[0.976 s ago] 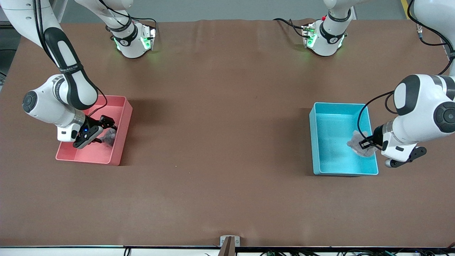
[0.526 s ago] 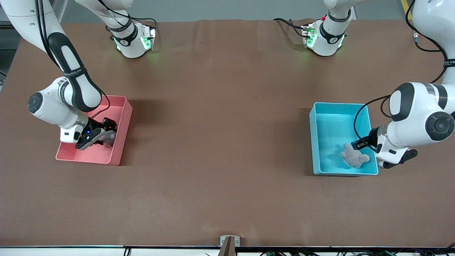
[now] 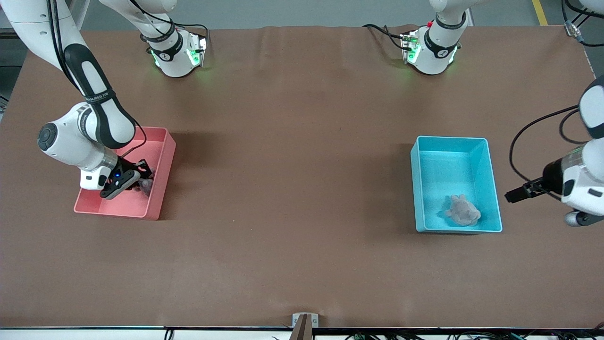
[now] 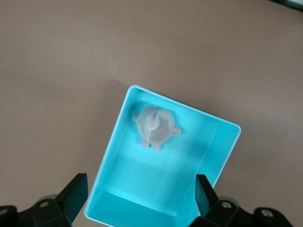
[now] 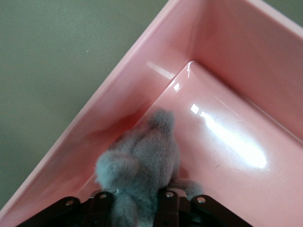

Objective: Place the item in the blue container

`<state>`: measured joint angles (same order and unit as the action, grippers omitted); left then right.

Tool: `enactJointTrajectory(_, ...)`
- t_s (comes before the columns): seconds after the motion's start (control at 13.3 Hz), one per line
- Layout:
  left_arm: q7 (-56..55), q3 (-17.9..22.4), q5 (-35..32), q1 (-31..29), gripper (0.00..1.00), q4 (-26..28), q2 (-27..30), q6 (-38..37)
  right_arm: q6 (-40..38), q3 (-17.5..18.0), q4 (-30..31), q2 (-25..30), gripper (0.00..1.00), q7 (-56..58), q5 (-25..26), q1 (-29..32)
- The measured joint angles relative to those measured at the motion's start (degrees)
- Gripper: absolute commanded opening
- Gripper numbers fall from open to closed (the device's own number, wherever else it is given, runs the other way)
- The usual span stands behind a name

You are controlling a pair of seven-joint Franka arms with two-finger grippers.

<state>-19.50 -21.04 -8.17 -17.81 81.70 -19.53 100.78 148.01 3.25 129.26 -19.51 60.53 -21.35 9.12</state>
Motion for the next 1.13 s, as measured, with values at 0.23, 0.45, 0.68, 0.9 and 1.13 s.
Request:
enactJointTrajectory(0.23, 7.2, 0.0, 0.0, -1.7, 1.0, -0.9, 4.5, -4.7, -0.2, 0.0, -0.8, 0.2, 0.02, 0.0, 0.0, 0.0)
enactJointTrajectory(0.45, 11.0, -0.2, 0.0, -1.7, 1.0, -1.0, 9.8, -8.9, -7.3, -0.3, -4.4, 2.2, 0.01, 0.1, 0.5, 0.0)
enactJointTrajectory(0.68, 12.4, -0.3, 0.2, -0.9, 1.0, -0.5, 14.0, -12.9, -20.3, -1.0, -12.0, 6.0, 0.02, -2.4, 5.8, 0.1)
enactJointTrajectory(0.9, 12.4, 10.0, 4.3, 8.4, 1.0, 2.9, 17.6, -14.2, -36.8, -0.2, -23.2, 7.7, 0.02, -14.8, 13.2, -1.0)
enactJointTrajectory(1.13, 12.5, 17.8, 7.0, 14.6, 1.0, 6.9, 20.8, -14.4, -49.5, 0.4, -31.7, 7.8, 0.03, -31.1, 14.6, -7.9)
